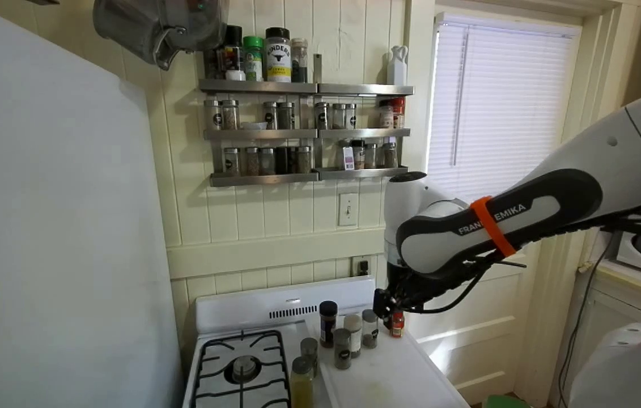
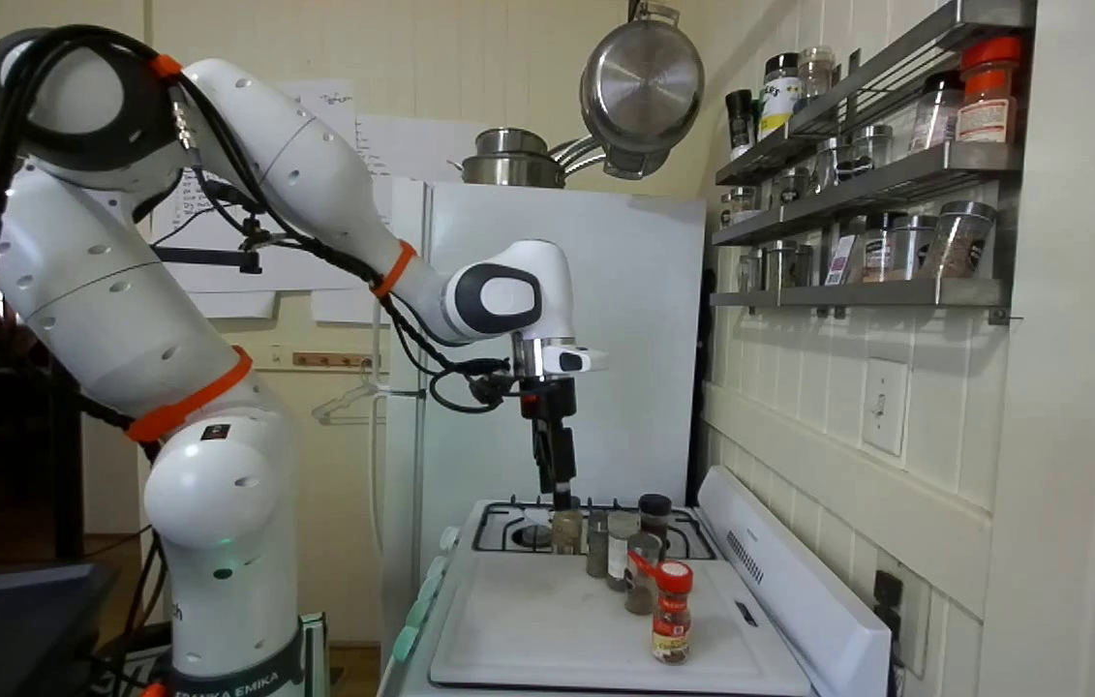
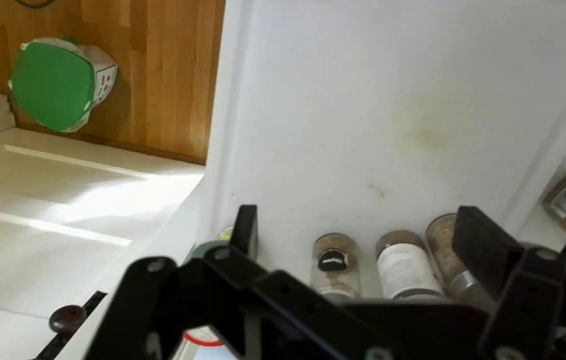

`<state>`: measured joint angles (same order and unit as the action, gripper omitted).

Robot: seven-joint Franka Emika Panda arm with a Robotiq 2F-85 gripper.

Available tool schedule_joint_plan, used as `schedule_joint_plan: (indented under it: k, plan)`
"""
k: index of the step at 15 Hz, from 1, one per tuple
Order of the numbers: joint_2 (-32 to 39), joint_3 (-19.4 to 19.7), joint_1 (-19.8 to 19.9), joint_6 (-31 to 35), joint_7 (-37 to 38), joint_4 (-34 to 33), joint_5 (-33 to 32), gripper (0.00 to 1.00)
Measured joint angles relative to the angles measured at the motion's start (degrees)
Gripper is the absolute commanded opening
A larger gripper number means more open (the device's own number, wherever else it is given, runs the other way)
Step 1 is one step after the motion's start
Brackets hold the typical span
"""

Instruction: Close the lid on the red container.

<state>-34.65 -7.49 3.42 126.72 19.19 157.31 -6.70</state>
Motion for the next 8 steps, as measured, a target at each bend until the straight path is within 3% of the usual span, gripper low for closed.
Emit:
schedule_joint_plan:
  k: [4, 8]
  plan:
    - [0.3, 1.4, 4.6, 4.9, 0.0, 0.2, -2.0, 1.0]
    - [0.4, 1.5, 5.3, 6.7, 0.0, 0.1, -2.0, 1.0]
